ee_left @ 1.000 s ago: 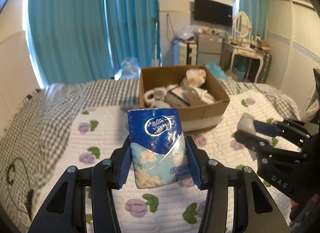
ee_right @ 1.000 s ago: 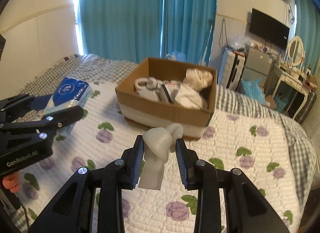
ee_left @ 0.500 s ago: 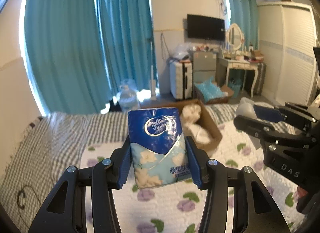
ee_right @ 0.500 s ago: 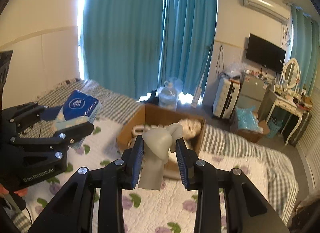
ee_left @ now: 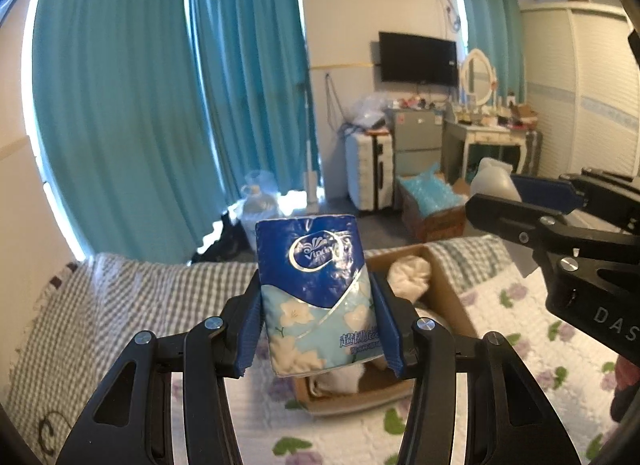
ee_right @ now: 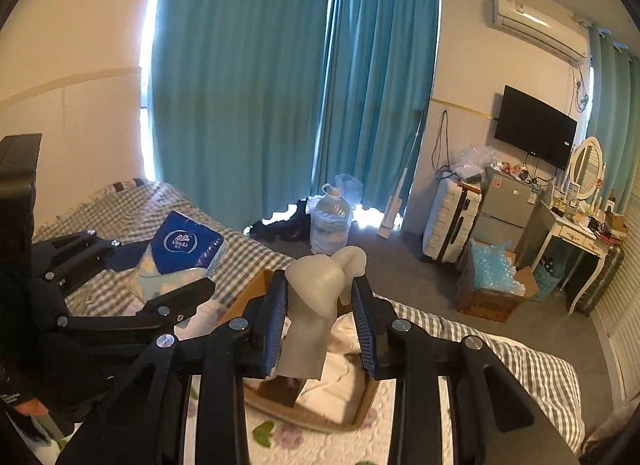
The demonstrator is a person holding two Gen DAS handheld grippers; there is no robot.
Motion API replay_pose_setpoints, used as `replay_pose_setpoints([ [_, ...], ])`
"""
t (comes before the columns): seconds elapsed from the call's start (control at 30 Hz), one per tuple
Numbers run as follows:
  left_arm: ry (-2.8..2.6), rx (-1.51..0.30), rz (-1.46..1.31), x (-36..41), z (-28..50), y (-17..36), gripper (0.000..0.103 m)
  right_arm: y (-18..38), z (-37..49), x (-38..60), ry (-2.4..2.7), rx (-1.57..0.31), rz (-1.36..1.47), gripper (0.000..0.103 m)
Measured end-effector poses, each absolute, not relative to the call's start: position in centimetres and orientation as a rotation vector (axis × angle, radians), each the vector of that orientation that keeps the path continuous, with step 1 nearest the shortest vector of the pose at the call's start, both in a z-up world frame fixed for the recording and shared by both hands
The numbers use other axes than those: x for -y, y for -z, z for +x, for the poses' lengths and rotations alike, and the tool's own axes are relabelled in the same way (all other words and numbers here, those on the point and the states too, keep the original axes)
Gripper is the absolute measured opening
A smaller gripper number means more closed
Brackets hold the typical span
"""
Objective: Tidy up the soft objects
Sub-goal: 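Carry the tissue pack and plastic item into the box and release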
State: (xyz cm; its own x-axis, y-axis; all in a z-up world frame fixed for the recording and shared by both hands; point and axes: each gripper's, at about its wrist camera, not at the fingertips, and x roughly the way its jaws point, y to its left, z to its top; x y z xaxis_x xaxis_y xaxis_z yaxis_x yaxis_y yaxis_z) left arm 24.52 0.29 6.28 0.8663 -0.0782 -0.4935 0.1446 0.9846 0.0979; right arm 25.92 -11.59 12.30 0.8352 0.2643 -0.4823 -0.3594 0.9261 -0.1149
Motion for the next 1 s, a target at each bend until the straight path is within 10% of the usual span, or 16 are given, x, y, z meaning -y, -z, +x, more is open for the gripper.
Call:
replay_pose_setpoints([
  [0.8, 0.194, -0.701, 0.070, 0.5, 35.5, 4.6, 0.052, 1.6, 42.8, 9.7, -0.375, -0.715, -0.171, 0.035],
  [1.0, 0.167, -0.639, 0.090, 0.9, 34.4, 3.4, 0.078, 1.3, 42.7, 9.9, -0.294, -0.689, -0.157, 0.068],
])
